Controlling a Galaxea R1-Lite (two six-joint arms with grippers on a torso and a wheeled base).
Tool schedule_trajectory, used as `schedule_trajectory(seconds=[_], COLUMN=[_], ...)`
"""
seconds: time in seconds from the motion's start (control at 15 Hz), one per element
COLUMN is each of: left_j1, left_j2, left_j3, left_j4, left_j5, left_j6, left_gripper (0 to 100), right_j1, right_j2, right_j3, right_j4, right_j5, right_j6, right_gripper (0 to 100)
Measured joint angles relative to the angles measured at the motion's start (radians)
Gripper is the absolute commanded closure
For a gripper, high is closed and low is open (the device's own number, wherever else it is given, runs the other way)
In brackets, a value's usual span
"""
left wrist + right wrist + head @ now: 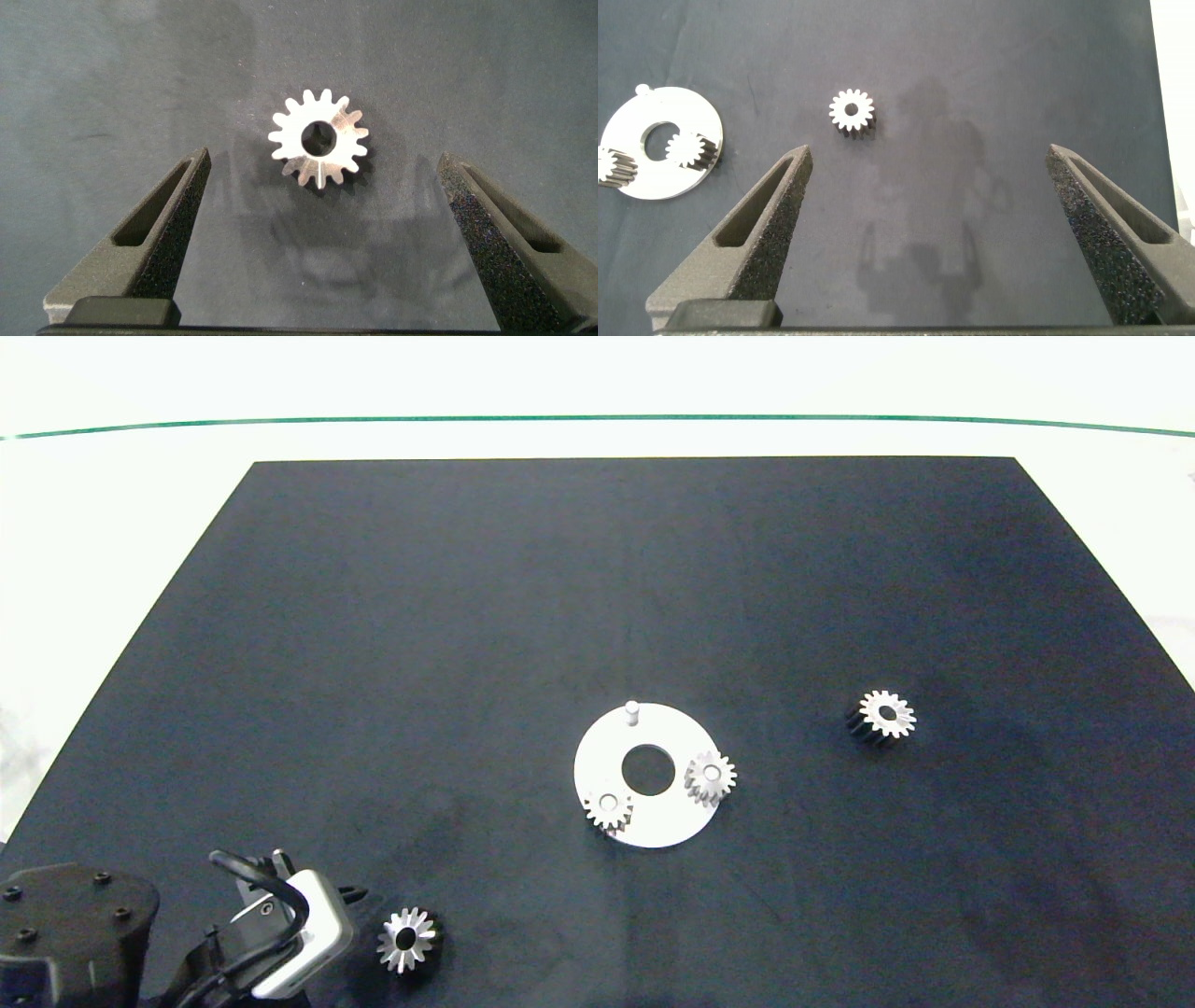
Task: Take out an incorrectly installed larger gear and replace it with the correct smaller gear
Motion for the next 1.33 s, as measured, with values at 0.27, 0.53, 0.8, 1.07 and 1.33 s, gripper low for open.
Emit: schedule_trajectory(seconds=[0.27, 0.53, 0.8, 1.07, 1.33], left_j1=[-0.001, -0.002, -0.003, -0.011, -0.012], left_j2=[0.053, 0.086, 0.099, 0.109, 0.133], left_j3=[-0.001, 0.001, 0.001, -0.001, 0.008], left_j4=[-0.068, -0.081, -0.083, -0.098, -0.135], left_j5=[0.002, 0.003, 0.003, 0.004, 0.004], left_j6=[-0.001, -0.004, -0.005, -0.007, -0.007], left_gripper=[0, 0, 1, 8, 16], right_j1=[0.0, 0.001, 0.0, 0.0, 0.001], right_j2=[0.0, 0.0, 0.0, 0.0, 0.001], right_j3=[0.0, 0.001, 0.004, 0.006, 0.006], right_j4=[0.0, 0.0, 0.0, 0.0, 0.0], right_j5=[0.0, 0.0, 0.0, 0.0, 0.0], right_j6=[0.0, 0.0, 0.001, 0.006, 0.006], right_gripper=[0, 0, 0, 0, 0])
